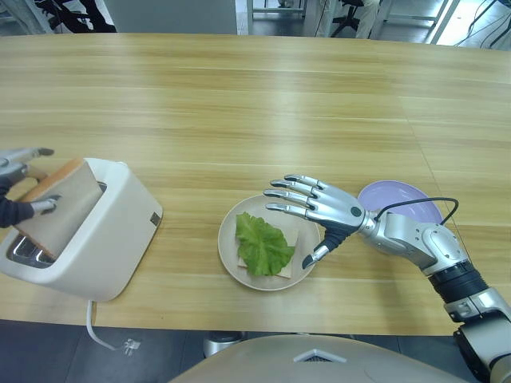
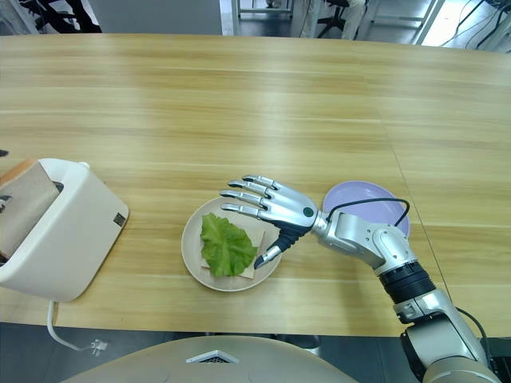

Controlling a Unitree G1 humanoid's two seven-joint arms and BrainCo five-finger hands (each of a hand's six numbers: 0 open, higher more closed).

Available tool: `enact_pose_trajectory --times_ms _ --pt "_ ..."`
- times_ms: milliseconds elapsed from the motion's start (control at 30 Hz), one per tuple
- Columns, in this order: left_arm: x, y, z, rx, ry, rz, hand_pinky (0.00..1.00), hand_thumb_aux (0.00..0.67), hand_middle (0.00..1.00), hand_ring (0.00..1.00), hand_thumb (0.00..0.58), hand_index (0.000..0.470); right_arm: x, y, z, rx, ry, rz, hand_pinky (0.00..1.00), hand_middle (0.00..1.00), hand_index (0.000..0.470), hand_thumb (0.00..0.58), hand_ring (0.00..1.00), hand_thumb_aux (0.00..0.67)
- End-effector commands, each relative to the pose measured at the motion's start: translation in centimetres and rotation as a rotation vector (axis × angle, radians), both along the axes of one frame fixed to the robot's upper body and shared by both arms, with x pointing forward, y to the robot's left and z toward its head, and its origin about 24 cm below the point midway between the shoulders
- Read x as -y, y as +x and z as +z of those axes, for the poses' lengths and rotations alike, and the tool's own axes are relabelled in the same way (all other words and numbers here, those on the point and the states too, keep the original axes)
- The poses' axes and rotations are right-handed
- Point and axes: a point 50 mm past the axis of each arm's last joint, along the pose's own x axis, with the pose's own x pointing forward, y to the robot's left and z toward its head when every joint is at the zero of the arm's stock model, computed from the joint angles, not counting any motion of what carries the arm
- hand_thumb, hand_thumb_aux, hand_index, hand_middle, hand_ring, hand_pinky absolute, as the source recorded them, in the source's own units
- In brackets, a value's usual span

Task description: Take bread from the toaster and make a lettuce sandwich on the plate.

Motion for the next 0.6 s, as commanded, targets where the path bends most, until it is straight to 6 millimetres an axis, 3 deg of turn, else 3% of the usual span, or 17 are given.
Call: enact_pose_trajectory --times_ms 33,300,600 --pt "0.3 0.0 2.1 0.065 0.037 -0.034 0.00 0.670 0.00 0.00 0.580 0.460 -0.1 0.3 0.0 0.010 -0.007 -0.004 0.00 0.00 0.000 0.000 0.00 0.000" --pt "0.9 0.8 3.9 0.147 0.075 -0.088 0.00 0.670 0.00 0.00 0.580 0.460 -0.2 0.5 0.0 0.014 -0.002 -0.003 0.00 0.00 0.000 0.000 0.00 0.000" --pt "5.0 3.8 5.4 0.225 0.087 -0.299 0.00 0.670 0.00 0.00 0.580 0.460 0.6 0.7 0.6 0.036 0.004 -0.039 0.00 0.00 0.000 0.000 0.00 0.000"
